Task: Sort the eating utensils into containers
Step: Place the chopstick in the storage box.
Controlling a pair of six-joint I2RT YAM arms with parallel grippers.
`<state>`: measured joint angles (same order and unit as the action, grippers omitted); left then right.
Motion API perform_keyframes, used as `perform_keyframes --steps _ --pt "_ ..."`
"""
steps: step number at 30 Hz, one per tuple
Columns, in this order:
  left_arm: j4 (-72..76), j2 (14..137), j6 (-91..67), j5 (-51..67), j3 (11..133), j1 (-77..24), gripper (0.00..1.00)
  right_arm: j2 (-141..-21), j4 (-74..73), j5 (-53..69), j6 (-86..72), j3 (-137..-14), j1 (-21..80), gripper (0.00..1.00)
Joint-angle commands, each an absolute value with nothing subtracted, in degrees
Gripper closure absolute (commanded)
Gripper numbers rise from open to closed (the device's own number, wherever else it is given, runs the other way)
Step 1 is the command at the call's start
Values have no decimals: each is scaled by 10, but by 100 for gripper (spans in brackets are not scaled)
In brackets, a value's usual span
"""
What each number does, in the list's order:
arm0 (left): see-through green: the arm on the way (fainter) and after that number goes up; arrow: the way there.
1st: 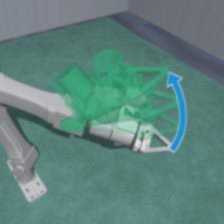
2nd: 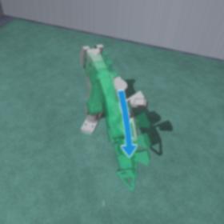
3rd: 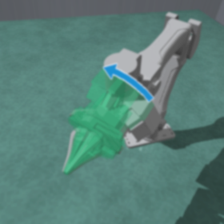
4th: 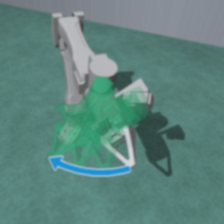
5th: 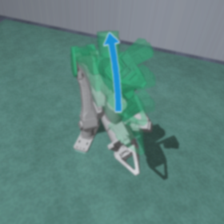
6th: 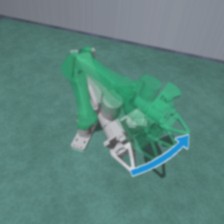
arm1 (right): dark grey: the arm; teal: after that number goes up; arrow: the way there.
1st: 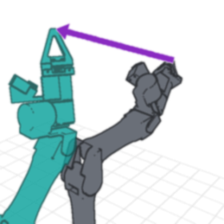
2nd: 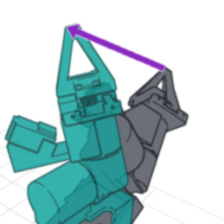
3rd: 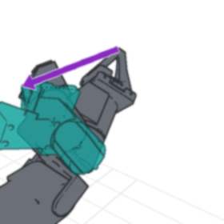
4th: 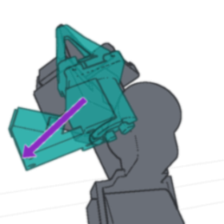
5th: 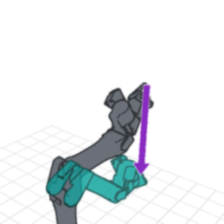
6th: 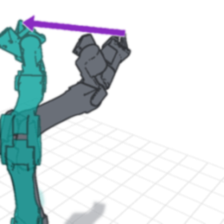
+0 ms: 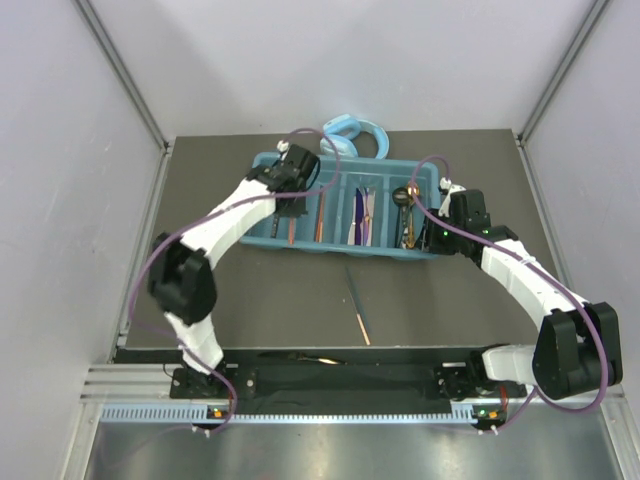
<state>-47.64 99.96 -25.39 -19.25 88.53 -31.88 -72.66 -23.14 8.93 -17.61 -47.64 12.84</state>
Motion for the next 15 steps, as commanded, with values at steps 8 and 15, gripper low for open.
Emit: perform_keyframes --steps 8,15 --pt "-498 1251 -151 -102 1224 -300 100 -718 -248 93 -174 -462 121 61" --pt "-483 1282 -159 -81 1190 -300 100 -726 -243 95 -173 -462 121 61"
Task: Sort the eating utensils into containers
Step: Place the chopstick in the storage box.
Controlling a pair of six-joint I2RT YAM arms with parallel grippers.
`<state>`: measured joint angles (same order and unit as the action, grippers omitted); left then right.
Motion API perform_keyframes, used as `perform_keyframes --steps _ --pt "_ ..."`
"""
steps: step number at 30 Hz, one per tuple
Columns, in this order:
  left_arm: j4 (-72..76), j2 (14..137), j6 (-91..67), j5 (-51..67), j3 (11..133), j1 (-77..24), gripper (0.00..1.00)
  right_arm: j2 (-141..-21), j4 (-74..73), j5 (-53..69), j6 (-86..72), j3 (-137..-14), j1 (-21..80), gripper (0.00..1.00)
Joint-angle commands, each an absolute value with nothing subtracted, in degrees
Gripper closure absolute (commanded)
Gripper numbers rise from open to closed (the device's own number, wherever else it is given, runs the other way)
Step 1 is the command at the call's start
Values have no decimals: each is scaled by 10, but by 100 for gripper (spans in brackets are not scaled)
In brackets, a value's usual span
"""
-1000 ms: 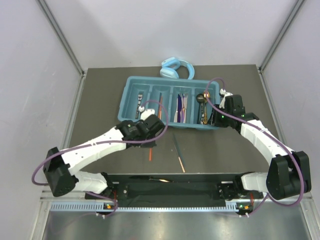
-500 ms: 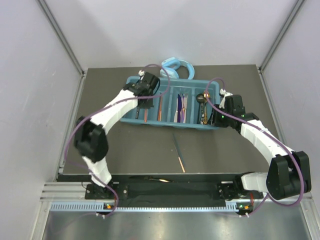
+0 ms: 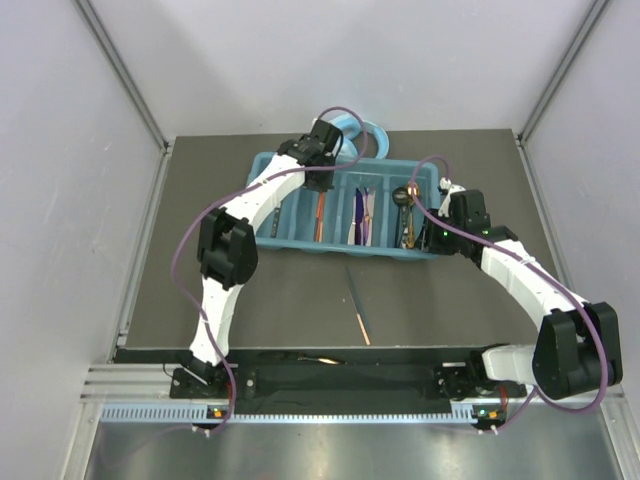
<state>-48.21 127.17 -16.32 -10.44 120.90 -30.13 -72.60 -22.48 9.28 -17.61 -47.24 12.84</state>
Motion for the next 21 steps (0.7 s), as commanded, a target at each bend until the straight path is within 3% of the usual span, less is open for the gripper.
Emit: perform_keyframes --steps 1,10,14,21 --pt "-476 1282 -159 -79 1175 -300 100 -727 -243 95 -174 -463 120 62" --pt "-472 1321 -156 -73 1186 -300 99 -729 -245 94 -174 -462 121 61" --pt "-471 1317 -157 -81 1189 -300 75 -729 -245 94 -174 -461 122 61" --pt "-453 1257 -163 -118 1175 -300 62 -729 -246 94 -174 -461 121 61"
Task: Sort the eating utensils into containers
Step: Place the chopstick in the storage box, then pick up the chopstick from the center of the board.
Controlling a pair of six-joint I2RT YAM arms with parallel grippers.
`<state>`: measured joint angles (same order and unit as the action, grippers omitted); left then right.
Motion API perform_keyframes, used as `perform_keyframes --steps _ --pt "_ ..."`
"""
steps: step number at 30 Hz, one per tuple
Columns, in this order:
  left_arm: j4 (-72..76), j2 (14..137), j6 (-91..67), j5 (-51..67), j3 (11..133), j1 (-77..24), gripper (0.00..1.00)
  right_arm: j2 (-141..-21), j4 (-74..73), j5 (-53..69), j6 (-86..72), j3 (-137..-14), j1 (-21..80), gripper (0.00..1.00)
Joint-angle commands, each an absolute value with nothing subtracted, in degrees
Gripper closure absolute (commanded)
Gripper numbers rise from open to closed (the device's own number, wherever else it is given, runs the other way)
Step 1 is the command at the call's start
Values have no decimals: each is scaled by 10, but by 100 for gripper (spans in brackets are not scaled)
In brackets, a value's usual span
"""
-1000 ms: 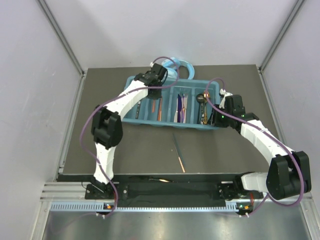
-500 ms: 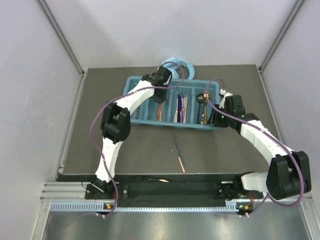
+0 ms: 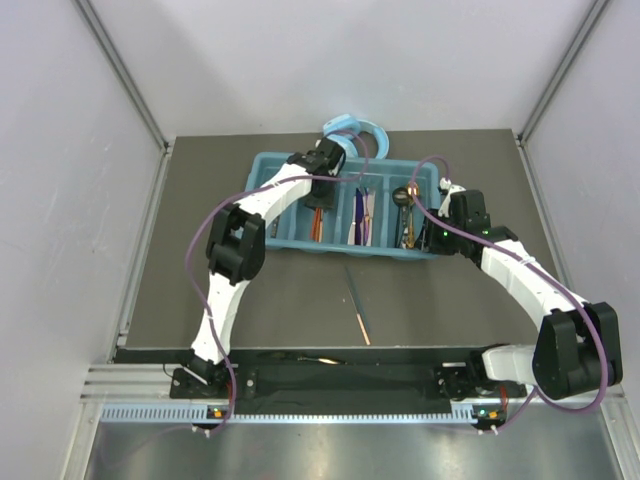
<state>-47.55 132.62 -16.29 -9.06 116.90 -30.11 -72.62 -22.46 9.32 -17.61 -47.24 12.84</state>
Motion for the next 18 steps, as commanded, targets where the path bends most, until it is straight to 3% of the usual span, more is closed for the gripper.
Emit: perform_keyframes --steps 1,9,15,18 --pt "-452 1250 -165 -121 1174 -300 62 -729 -246 93 -174 -461 121 62" --pt "-440 1070 -198 -31 1101 -311 61 -729 -245 91 -175 -461 121 61" --pt "-395 935 -260 -5 911 -400 61 -734 -244 91 -174 -465 121 61" --pt "-344 887 -315 -3 757 -451 61 -733 -244 91 -174 -465 121 62"
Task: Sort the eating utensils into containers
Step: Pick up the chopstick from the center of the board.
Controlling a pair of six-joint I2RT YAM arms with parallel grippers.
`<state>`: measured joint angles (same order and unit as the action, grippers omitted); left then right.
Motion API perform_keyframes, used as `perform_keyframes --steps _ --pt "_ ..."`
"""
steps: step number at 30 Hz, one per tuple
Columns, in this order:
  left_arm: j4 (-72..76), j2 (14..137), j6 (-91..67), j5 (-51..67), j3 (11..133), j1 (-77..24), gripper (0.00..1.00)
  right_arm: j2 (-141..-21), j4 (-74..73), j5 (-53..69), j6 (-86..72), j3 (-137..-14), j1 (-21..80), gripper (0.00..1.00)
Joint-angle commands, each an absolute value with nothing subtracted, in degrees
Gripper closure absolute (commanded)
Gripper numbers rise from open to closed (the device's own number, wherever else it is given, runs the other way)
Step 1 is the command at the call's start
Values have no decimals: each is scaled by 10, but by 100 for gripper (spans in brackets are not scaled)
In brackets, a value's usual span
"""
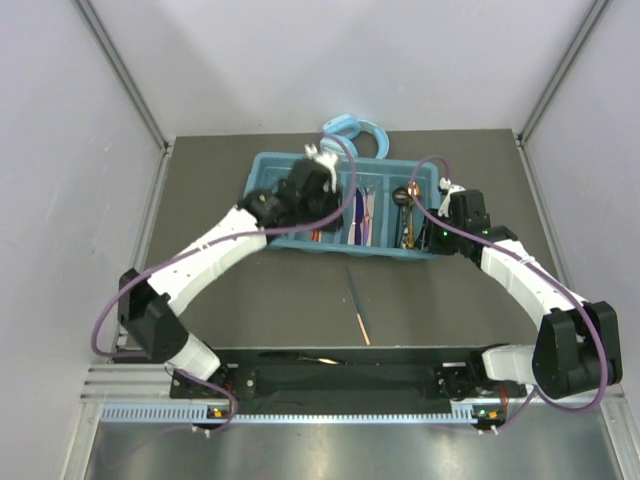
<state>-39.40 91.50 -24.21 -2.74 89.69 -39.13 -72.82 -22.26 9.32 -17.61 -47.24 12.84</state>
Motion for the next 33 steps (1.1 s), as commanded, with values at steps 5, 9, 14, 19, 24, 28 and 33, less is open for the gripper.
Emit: perform_keyframes --steps 5,9,14,19,24,28,33 --pt "-304 865 -402 -10 647 -510 62 -730 -245 90 -174 -465 120 62" --pt "-291 874 -439 -29 599 -544 58 -730 -245 91 -173 -464 121 61" --pt "-244 907 -472 -13 576 -570 52 -729 -245 91 -174 -462 121 62" --pt "-228 953 -489 -14 593 -603 46 -726 -247 91 -174 -462 121 62" --pt "-217 1012 -509 -31 615 -629 48 -721 -250 91 -174 -462 121 62" --pt "-232 1029 -516 -62 629 -640 49 -714 -250 90 -174 -461 121 62" --pt "-232 1033 -521 -75 631 -642 49 -717 -250 91 -175 -461 121 62"
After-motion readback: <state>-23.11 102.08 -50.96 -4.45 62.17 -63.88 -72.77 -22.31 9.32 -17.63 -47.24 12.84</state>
